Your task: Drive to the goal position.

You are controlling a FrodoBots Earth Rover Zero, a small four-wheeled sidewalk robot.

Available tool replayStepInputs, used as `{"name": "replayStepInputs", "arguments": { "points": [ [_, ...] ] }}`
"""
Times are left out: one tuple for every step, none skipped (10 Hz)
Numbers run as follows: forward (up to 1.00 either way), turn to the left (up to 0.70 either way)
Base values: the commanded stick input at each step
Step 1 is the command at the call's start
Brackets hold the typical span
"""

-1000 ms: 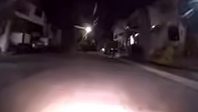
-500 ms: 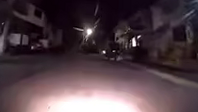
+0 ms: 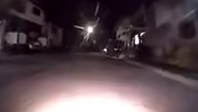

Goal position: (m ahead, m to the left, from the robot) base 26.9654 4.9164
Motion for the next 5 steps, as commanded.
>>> {"name": "replayStepInputs", "arguments": {
  "points": [
    [0.85, 0.0],
    [0.85, 0.0],
    [0.85, 0.0],
    [0.85, 0.0],
    [0.85, 0.0]
  ]
}}
